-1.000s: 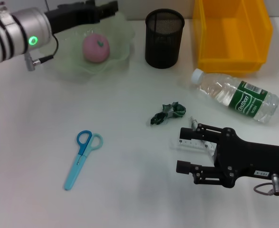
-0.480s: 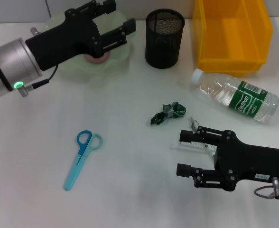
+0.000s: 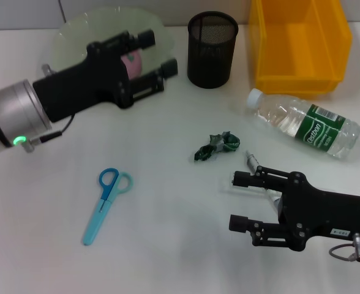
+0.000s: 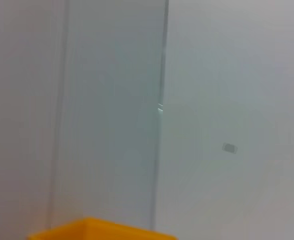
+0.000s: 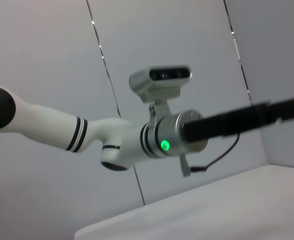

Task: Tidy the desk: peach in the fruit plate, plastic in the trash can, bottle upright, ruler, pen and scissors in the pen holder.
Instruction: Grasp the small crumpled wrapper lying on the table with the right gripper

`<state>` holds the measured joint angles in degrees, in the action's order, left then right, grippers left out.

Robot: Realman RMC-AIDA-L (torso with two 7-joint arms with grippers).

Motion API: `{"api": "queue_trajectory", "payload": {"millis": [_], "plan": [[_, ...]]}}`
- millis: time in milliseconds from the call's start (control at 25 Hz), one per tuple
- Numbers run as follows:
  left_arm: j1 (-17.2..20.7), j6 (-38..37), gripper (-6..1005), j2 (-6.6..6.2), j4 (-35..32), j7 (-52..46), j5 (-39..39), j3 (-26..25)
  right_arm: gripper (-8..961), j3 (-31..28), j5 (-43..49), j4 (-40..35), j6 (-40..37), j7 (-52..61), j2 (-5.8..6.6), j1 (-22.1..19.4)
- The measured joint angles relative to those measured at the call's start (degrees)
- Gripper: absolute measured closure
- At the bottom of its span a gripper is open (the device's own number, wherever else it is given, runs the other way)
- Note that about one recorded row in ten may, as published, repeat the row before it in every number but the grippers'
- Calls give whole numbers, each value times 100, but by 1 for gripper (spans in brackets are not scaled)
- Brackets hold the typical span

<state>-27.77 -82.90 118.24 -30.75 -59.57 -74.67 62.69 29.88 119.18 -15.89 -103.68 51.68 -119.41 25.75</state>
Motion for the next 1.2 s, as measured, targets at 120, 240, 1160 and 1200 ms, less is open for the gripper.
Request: {"api": "queue_trajectory", "payload": {"millis": [120,240,1160,1200], "plan": [[139,-249,303,-18,-41,-38,-238,65,174,0,0,13,-64,0,8,0],[263,-468,303,-30,-101,-67,-463,70,175,0,0,14,-136,0,19,0],[563,-820,303,-83,-1679,-1343,-2124,-20,175,0,0,33,-228,69,14,-45],[565,-821,303,-78,-1686,-1339,-2125,-26,175,0,0,33,-228,75,14,-52]]}}
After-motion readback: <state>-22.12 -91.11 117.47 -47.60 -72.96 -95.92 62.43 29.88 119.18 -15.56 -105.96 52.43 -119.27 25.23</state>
